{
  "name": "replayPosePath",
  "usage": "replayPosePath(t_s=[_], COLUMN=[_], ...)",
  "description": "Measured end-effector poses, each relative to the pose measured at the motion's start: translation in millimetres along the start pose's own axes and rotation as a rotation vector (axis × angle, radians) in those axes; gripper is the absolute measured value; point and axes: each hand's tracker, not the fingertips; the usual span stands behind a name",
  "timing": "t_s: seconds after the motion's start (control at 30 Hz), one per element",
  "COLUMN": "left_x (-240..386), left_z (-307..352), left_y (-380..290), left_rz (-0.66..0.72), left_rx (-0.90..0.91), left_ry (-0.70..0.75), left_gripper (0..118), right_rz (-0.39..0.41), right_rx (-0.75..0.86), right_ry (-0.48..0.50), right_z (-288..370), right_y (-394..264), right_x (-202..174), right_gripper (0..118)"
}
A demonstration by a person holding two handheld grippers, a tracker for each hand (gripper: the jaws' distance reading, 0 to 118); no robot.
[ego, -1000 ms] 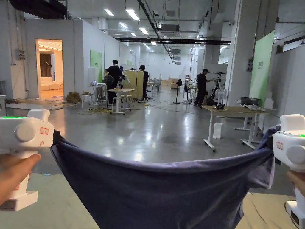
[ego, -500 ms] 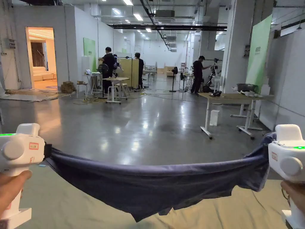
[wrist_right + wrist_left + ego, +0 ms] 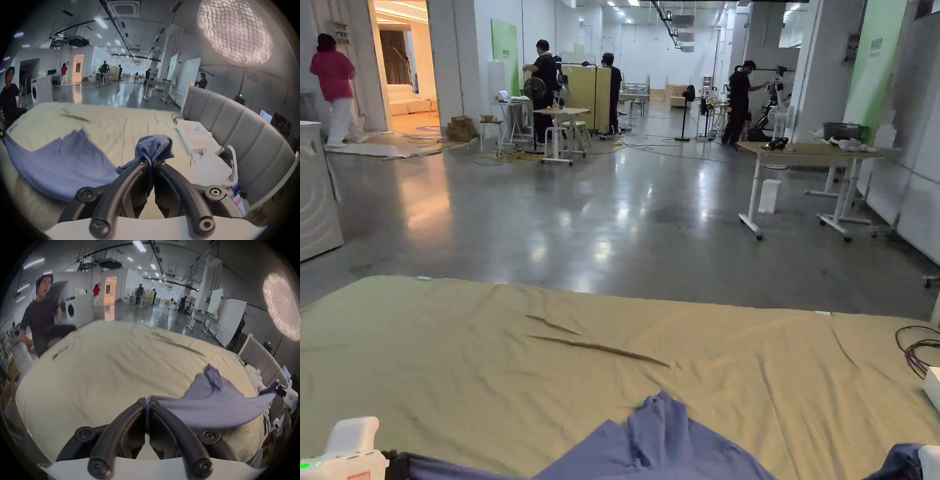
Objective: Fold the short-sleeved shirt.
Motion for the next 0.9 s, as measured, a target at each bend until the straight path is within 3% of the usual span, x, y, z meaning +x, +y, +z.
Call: replayPosePath(t_s=[0.27, 0.4, 0.6, 0.67, 0.77, 0.8, 0.83, 0.9], left_x=[-33, -35, -40, -32, -15, -7, -2, 7], left_z=[-15, -30, -25, -9, 18, 30, 40, 58], left_y=[-79, -92, -99, -91, -68, -61, -53, -38], left_rz=[0.051, 0.051, 0.098, 0.074, -0.022, -0.027, -0.017, -0.01], left_rx=[-0.141, -0.171, -0.169, -0.111, 0.002, 0.037, 0.083, 0.168], left_ry=[0.016, 0.026, 0.002, 0.001, 0.041, 0.032, 0.003, -0.015], left_gripper=[3, 3, 4, 9, 54, 62, 62, 66], right_rz=[0.007, 0.028, -0.016, -0.052, -0.073, -0.075, -0.073, -0.072], right_rx=[-0.13, -0.163, -0.173, -0.134, -0.05, -0.013, 0.02, 0.072], right_ry=[-0.012, -0.017, 0.012, 0.027, 0.034, 0.043, 0.051, 0.065], right_z=[8, 3, 12, 28, 49, 55, 62, 74], right_y=[-88, -104, -105, -95, -71, -63, -53, -34], right_x=[0, -5, -3, -5, -12, -14, -17, -25], right_gripper=[5, 5, 8, 22, 43, 61, 72, 77])
